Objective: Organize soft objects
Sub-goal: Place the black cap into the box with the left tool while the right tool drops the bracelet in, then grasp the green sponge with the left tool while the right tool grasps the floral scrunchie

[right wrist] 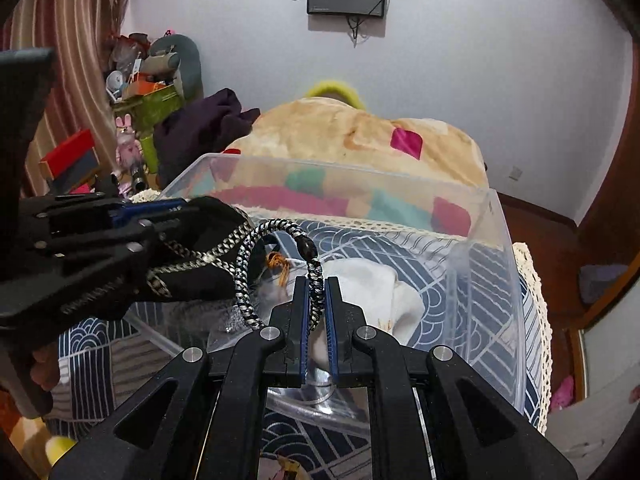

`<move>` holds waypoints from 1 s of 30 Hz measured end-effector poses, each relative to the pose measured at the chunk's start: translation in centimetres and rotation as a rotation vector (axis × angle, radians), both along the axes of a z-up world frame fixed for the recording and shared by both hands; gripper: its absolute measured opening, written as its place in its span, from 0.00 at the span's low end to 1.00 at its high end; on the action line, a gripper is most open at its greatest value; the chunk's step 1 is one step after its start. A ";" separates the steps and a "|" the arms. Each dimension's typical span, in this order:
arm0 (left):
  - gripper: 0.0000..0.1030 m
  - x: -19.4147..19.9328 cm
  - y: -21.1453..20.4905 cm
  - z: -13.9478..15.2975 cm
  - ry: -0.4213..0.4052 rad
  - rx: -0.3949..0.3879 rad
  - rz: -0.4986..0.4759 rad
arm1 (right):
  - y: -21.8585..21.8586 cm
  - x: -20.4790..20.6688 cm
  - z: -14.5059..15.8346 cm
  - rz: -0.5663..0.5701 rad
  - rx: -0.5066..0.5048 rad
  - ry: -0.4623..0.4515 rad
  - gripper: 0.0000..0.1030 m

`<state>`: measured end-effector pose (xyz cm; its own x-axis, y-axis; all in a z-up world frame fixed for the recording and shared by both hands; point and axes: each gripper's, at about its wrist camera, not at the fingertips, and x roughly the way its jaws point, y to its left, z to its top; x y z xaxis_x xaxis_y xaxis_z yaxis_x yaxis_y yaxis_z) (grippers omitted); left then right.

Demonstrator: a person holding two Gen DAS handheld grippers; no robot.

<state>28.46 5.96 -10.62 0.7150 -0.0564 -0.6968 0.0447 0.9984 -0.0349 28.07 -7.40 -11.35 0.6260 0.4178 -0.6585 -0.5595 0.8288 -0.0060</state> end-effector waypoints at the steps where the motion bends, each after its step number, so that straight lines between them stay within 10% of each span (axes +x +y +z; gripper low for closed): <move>1: 0.15 -0.1 0.0 0.0 0.003 0.000 -0.001 | -0.1 -0.1 0.1 0.004 0.002 0.003 0.07; 23: 0.88 -9.1 -1.0 6.0 -0.161 0.040 -0.031 | -3.9 -5.8 4.2 0.013 0.097 -0.144 0.66; 30: 0.94 -11.1 -0.7 4.5 -0.095 0.017 -0.053 | -4.4 -7.6 2.6 0.025 0.089 -0.119 0.69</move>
<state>17.32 5.28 -6.17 0.7742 -0.0842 -0.6273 0.0993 0.9950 -0.0110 20.43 -11.82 -8.71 0.6861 0.4875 -0.5400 -0.5798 0.8148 -0.0010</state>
